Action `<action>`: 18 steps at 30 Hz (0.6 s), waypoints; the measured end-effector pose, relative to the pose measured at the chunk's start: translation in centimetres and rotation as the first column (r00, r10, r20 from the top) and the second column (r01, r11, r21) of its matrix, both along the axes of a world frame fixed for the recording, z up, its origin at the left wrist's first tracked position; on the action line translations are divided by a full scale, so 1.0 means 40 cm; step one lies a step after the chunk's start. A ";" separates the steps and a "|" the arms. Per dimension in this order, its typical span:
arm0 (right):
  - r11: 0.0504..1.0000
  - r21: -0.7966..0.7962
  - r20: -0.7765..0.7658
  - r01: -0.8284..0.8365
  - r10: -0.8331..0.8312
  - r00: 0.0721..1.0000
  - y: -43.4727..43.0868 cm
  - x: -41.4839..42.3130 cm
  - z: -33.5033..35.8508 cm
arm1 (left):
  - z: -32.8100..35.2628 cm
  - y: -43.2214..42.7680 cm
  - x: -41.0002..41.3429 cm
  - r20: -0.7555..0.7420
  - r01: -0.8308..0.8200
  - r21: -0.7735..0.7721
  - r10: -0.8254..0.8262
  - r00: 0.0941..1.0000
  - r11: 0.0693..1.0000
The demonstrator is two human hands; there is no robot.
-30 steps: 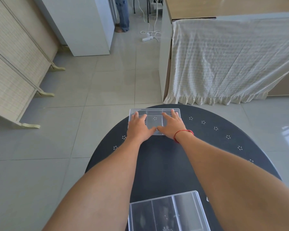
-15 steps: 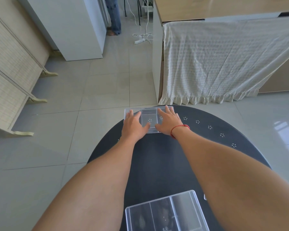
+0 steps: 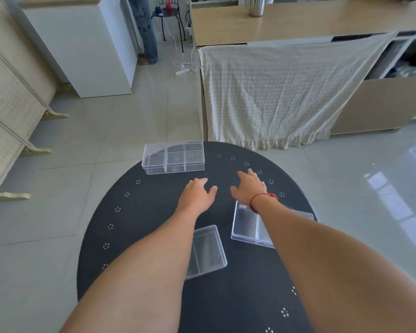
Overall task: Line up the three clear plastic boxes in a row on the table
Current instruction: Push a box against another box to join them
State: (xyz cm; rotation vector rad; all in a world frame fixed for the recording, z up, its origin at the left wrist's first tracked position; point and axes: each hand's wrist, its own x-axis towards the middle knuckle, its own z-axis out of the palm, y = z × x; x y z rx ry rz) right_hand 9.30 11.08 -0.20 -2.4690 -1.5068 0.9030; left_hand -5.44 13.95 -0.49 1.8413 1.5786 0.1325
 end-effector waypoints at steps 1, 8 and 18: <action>1.000 -0.007 -0.002 0.022 -0.022 1.000 -0.040 0.025 -0.006 | 0.000 -0.038 0.025 0.002 0.009 -0.007 -0.009 1.000 1.000; 0.976 -0.032 0.030 0.216 -0.215 0.976 -0.259 0.182 -0.049 | -0.031 -0.202 0.158 -0.021 0.071 -0.057 -0.072 0.997 0.996; 0.918 -0.021 -0.100 0.396 -0.396 0.913 -0.387 0.187 -0.099 | -0.053 -0.265 0.195 0.009 -0.069 -0.097 0.070 0.998 0.993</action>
